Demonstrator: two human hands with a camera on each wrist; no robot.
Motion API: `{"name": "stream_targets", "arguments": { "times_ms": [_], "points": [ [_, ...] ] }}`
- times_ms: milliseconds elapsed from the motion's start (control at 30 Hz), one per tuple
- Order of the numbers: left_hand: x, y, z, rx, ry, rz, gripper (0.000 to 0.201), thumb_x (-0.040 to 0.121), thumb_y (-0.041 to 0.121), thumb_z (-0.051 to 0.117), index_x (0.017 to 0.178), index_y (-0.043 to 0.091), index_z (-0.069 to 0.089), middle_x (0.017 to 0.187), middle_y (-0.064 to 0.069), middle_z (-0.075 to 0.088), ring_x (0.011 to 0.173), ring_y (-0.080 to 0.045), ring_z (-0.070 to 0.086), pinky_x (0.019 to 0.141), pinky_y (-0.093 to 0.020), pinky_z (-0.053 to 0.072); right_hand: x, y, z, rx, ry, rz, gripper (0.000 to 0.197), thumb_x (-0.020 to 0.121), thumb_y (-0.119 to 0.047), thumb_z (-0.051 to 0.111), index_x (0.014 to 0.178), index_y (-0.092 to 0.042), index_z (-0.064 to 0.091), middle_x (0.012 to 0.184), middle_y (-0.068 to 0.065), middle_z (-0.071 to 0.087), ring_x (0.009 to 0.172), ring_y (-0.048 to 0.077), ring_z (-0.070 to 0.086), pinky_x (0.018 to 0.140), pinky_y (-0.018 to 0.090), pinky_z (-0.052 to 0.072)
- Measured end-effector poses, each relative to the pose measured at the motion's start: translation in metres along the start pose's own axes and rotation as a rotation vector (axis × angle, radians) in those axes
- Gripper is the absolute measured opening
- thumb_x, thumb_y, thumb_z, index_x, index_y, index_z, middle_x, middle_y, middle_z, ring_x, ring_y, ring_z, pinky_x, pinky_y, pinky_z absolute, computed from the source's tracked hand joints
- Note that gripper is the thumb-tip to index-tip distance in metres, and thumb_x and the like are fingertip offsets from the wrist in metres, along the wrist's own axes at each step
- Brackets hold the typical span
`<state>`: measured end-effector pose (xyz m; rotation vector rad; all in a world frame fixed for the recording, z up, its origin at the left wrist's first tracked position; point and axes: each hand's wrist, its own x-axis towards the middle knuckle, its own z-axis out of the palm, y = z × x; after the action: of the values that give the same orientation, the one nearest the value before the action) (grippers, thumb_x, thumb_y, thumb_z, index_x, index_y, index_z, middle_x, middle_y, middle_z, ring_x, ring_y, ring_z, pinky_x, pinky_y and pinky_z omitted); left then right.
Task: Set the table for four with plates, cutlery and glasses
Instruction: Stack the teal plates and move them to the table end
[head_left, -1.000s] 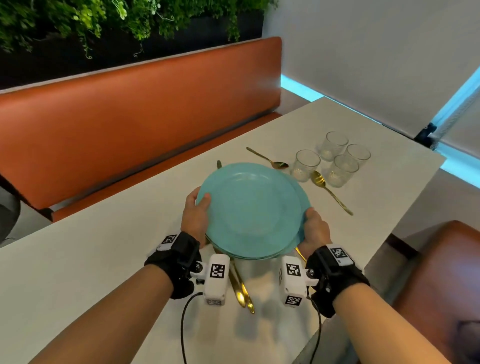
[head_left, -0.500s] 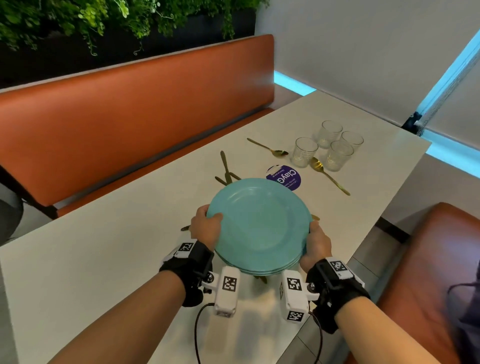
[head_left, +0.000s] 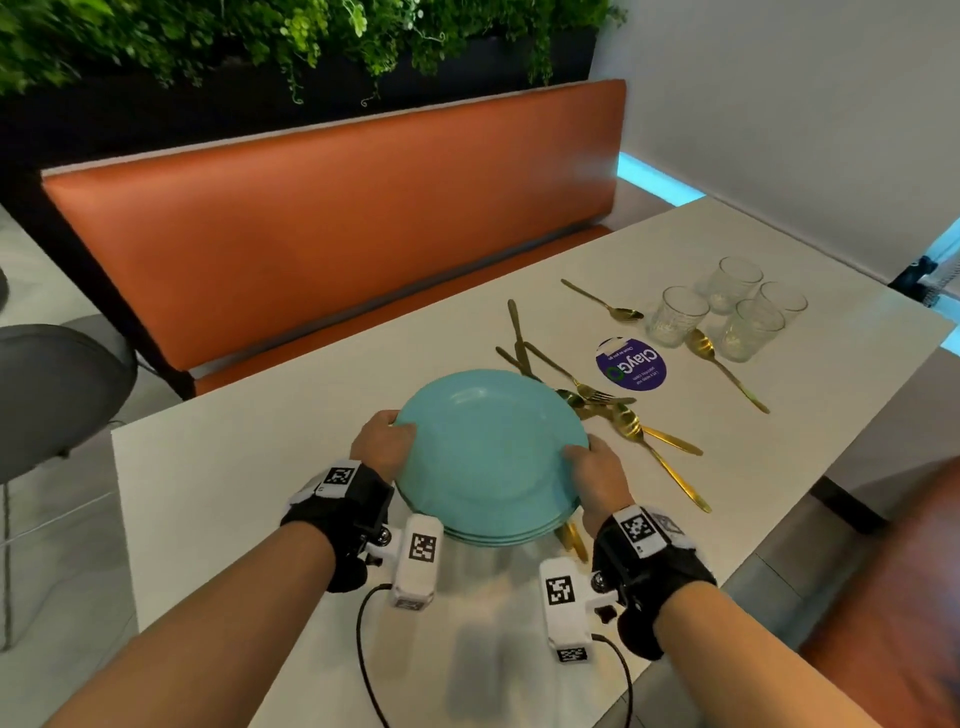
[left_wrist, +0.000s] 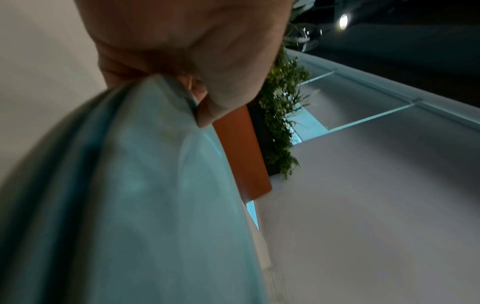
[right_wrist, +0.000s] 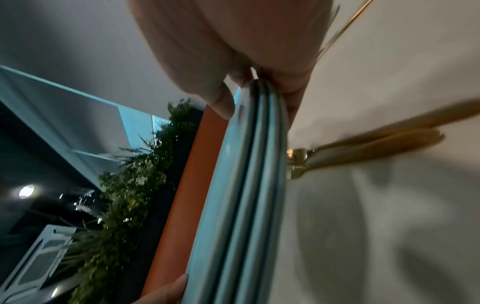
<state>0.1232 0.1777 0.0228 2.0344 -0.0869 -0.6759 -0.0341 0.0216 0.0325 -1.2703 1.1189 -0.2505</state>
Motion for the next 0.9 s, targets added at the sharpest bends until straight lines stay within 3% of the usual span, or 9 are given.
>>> {"name": "stream_targets", "arguments": {
  "times_ms": [67, 200, 267, 333, 433, 600, 667, 833, 900],
  "points": [
    [-0.001, -0.008, -0.023, 0.072, 0.009, -0.007, 0.065, 0.057, 0.029, 0.042, 0.111, 0.001, 0.066, 0.116, -0.018, 0.066, 0.107, -0.034, 0.061, 0.094, -0.039, 0.049, 0.000, 0.002, 0.018, -0.026, -0.061, 0.003, 0.033, 0.090, -0.002, 0.042, 0.121, -0.005, 0.054, 0.108, 0.010, 0.060, 0.089, 0.024, 0.057, 0.071, 0.030, 0.047],
    [0.003, -0.037, -0.069, 0.068, 0.091, -0.087, 0.064, 0.054, 0.023, 0.044, 0.109, -0.002, 0.066, 0.114, -0.021, 0.066, 0.107, -0.037, 0.061, 0.093, -0.044, 0.050, 0.004, 0.010, 0.065, -0.079, -0.168, 0.030, 0.032, 0.090, -0.007, 0.048, 0.121, -0.006, 0.057, 0.111, 0.011, 0.063, 0.099, 0.029, 0.059, 0.083, 0.036, 0.049],
    [0.011, -0.059, -0.091, 0.127, 0.108, -0.135, 0.053, 0.065, 0.024, 0.050, 0.111, 0.000, 0.066, 0.117, -0.021, 0.065, 0.108, -0.037, 0.061, 0.094, -0.043, 0.050, 0.003, 0.012, 0.090, -0.105, -0.234, 0.045, 0.031, 0.091, -0.009, 0.051, 0.121, -0.005, 0.058, 0.115, 0.013, 0.064, 0.103, 0.032, 0.061, 0.088, 0.040, 0.050],
    [0.019, -0.080, -0.112, 0.178, 0.151, -0.174, 0.037, 0.083, 0.014, 0.051, 0.115, 0.001, 0.065, 0.122, -0.020, 0.063, 0.111, -0.036, 0.059, 0.096, -0.040, 0.048, 0.002, 0.015, 0.114, -0.157, -0.299, 0.053, 0.030, 0.092, -0.012, 0.053, 0.119, -0.001, 0.059, 0.118, 0.016, 0.064, 0.104, 0.033, 0.061, 0.090, 0.041, 0.050],
    [0.024, -0.107, -0.137, 0.267, 0.193, -0.208, 0.032, 0.089, 0.009, 0.046, 0.116, 0.000, 0.063, 0.126, -0.020, 0.060, 0.113, -0.034, 0.056, 0.091, -0.033, 0.043, 0.001, 0.021, 0.145, -0.230, -0.375, 0.066, 0.027, 0.091, -0.017, 0.055, 0.114, -0.003, 0.060, 0.114, 0.013, 0.065, 0.103, 0.030, 0.062, 0.095, 0.042, 0.050],
    [0.029, -0.147, -0.161, 0.286, 0.241, -0.281, 0.025, 0.086, 0.004, 0.048, 0.102, -0.002, 0.066, 0.113, -0.022, 0.065, 0.085, -0.026, 0.053, 0.074, -0.027, 0.037, 0.006, 0.039, 0.186, -0.315, -0.426, 0.077, 0.040, 0.089, -0.030, 0.060, 0.113, 0.002, 0.060, 0.119, 0.019, 0.064, 0.109, 0.034, 0.061, 0.100, 0.048, 0.046],
    [0.030, -0.159, -0.166, 0.264, 0.262, -0.298, 0.026, 0.084, 0.005, 0.050, 0.102, 0.001, 0.067, 0.110, -0.021, 0.066, 0.085, -0.027, 0.054, 0.075, -0.028, 0.040, 0.007, 0.042, 0.195, -0.323, -0.439, 0.069, 0.040, 0.089, -0.031, 0.060, 0.112, 0.001, 0.061, 0.119, 0.019, 0.063, 0.109, 0.035, 0.061, 0.100, 0.049, 0.046],
    [0.032, -0.171, -0.176, 0.179, 0.343, -0.311, 0.038, 0.081, 0.011, 0.053, 0.116, 0.010, 0.066, 0.119, -0.014, 0.066, 0.108, -0.031, 0.060, 0.090, -0.032, 0.045, 0.012, 0.042, 0.212, -0.304, -0.463, 0.074, 0.044, 0.086, -0.039, 0.062, 0.111, -0.003, 0.062, 0.117, 0.016, 0.064, 0.108, 0.034, 0.061, 0.100, 0.049, 0.046],
    [0.035, -0.171, -0.179, 0.153, 0.345, -0.306, 0.030, 0.077, 0.012, 0.053, 0.101, 0.012, 0.071, 0.111, -0.015, 0.069, 0.100, -0.031, 0.063, 0.088, -0.032, 0.048, 0.015, 0.041, 0.219, -0.283, -0.460, 0.084, 0.045, 0.084, -0.042, 0.063, 0.110, -0.004, 0.062, 0.118, 0.015, 0.064, 0.108, 0.032, 0.061, 0.100, 0.047, 0.046]
  ]
}}
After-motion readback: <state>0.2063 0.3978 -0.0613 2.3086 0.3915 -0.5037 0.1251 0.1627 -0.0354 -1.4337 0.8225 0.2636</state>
